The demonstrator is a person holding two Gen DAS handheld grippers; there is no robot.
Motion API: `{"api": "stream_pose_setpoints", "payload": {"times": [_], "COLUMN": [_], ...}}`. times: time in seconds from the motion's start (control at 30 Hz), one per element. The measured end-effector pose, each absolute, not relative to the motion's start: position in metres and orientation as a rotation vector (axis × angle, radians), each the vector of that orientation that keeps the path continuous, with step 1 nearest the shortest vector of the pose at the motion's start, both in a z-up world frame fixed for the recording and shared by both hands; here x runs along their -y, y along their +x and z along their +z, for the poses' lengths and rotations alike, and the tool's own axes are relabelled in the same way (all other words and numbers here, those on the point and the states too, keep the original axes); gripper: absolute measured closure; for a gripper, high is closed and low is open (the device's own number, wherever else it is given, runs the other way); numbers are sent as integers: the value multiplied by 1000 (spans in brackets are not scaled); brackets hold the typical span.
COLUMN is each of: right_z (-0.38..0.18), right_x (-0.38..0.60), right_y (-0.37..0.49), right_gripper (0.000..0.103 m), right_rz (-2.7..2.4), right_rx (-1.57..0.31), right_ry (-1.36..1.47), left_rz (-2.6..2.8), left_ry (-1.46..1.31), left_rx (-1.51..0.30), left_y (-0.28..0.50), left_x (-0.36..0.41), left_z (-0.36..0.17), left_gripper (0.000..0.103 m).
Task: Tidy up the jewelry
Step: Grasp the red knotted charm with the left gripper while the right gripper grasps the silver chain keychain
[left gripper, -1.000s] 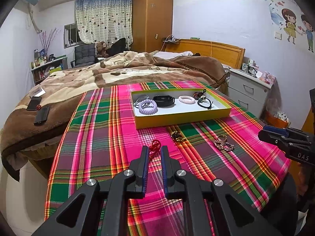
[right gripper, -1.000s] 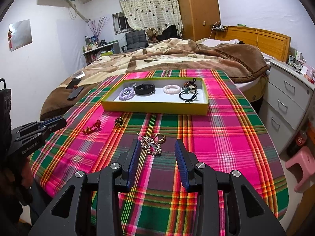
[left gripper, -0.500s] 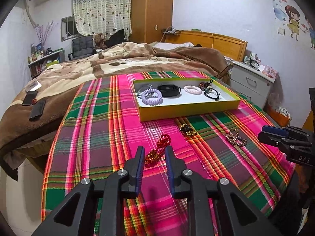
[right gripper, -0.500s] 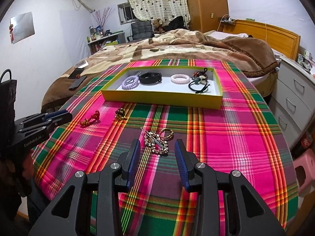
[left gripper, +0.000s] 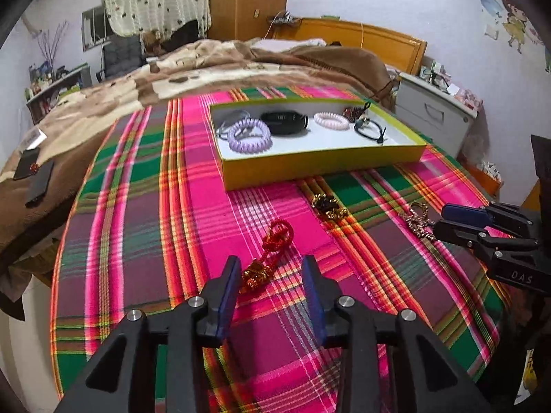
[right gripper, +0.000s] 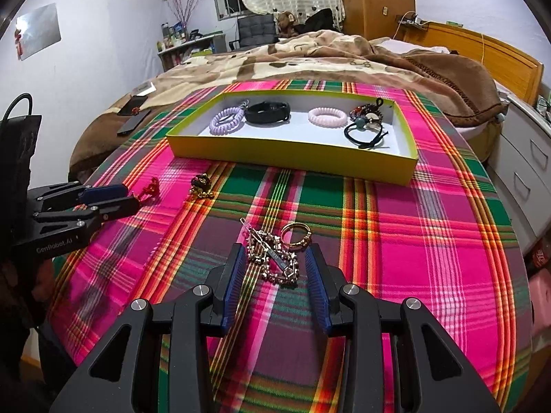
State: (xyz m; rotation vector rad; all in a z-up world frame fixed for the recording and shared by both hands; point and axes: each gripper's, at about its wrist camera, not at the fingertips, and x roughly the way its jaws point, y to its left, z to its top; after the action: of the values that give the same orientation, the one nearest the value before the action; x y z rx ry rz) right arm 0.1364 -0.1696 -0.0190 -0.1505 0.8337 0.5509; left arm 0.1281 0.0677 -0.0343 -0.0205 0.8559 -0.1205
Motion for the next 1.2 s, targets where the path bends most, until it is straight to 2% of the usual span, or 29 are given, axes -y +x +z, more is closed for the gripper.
{"api": "stream_pose_setpoints", "payload": {"times": [0.47,0.53,0.57,0.6,0.83,1.2], "right_z": [-29,-29,-29,-29,-28,-22], "right_x": [159,158,158,157,161,171], "right_y": [139,138,137,137,131,121], "right_gripper": [66,70,77,77,77,77], "right_rz": [554,547,541,541,539,533], "right_rx": [-871,-870,-867,-867,-863,-850], "right_ry": [-213,-222,-229,-229,-215,-179], "left_rz": [-101,-88,-84,-77,-69,-92], "left_ry": [-18,10,18,28,35,10], "left_rx": [-913,-915,-916,-916,-909,-898], "left_y": [148,148,148,148,139,122], "left_x": [-63,-58,-57,-55,-51,-47], "left_z": [-41,-41,-41,-41,-40,-40], "left_gripper": [67,67,67,68,88,89]}}
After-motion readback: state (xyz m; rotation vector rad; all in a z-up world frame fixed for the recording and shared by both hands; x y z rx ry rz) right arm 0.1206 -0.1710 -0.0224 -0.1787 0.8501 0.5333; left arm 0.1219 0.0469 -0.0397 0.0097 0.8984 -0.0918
